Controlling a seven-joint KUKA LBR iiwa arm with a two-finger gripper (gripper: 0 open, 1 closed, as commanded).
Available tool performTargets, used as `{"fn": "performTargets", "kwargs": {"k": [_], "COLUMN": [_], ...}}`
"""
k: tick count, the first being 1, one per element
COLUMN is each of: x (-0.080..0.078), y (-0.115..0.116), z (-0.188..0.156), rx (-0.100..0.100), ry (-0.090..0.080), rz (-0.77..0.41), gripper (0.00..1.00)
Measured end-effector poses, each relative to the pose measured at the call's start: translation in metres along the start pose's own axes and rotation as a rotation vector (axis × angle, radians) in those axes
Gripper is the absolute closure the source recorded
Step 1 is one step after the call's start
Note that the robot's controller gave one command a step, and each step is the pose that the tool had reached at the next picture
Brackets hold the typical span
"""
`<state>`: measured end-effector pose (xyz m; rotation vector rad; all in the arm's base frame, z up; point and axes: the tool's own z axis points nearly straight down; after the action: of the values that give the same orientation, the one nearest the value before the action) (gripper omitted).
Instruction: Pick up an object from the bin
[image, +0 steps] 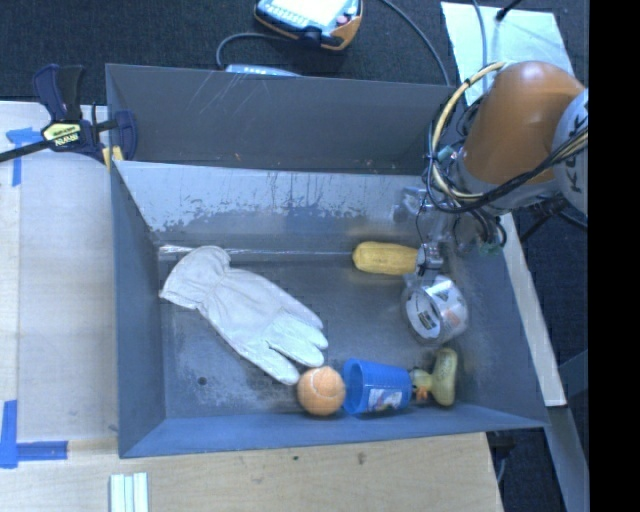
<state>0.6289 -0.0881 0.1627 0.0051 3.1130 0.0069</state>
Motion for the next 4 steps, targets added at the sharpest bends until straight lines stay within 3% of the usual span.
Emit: {"fn": "performTargets", "kwargs": {"k": [1, 2, 3, 4], "x": [0.001, 0.004, 0.003, 0.003], "y": [0.0, 0.004, 0.0, 0.0], "z": [0.005, 0.029, 0.081, 0.081], "rx": [-0.001, 0.0, -0.001, -0.001], "ry": [0.007, -0.003, 0.004, 0.004], "rz": [0.0, 0.06, -0.006, -0.006], "gripper": [0.0, 0.0, 1.0, 1.0]}}
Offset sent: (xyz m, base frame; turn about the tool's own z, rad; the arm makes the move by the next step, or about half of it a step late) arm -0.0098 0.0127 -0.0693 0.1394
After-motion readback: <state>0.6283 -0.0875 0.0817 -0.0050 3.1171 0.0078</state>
